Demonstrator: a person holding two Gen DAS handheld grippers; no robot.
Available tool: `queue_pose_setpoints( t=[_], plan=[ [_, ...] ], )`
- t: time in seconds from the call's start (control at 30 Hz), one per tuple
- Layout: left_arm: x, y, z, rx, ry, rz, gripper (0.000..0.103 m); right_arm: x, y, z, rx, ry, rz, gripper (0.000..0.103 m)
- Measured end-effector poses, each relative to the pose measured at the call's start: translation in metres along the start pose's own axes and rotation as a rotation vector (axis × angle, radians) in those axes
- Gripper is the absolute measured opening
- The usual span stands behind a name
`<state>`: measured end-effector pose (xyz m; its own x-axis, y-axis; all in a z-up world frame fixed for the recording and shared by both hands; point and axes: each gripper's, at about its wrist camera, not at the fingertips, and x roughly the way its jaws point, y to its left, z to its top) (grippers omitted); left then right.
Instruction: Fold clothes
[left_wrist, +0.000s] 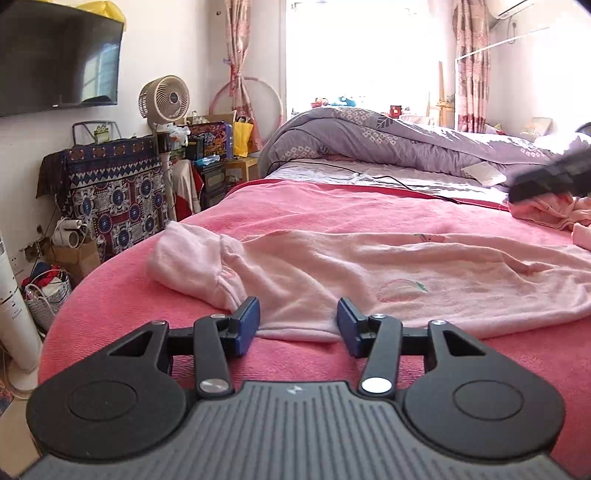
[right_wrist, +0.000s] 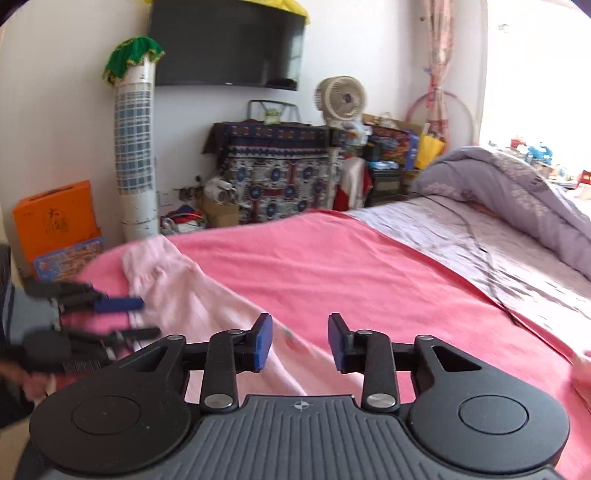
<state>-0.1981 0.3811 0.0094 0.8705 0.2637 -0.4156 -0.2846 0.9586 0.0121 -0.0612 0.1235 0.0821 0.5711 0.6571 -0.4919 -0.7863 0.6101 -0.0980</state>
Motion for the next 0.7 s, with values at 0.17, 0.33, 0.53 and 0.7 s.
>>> queue_pose_setpoints(
  t=[0.17, 0.33, 0.53, 0.7],
  plan=[
    [-0.014, -0.012, 0.028, -0.032, -0.024, 0.084, 0.055, -0.037, -0.016, -0.099, 0.151, 0.04, -0.241, 0.047],
    [-0.014, -0.084, 0.047, 0.058, -0.063, -0.089, 0.062, -0.068, 0.005, -0.135, 0.183, -0.004, -0.163, 0.048],
    [0.004, -0.188, 0.022, 0.317, 0.024, -0.229, 0.072, -0.119, -0.008, -0.13, 0.198, -0.095, -0.025, 0.073],
    [-0.004, -0.197, -0.001, 0.365, 0.104, -0.233, 0.07, -0.118, -0.045, -0.137, 0.308, -0.141, -0.322, 0.087]
  ],
)
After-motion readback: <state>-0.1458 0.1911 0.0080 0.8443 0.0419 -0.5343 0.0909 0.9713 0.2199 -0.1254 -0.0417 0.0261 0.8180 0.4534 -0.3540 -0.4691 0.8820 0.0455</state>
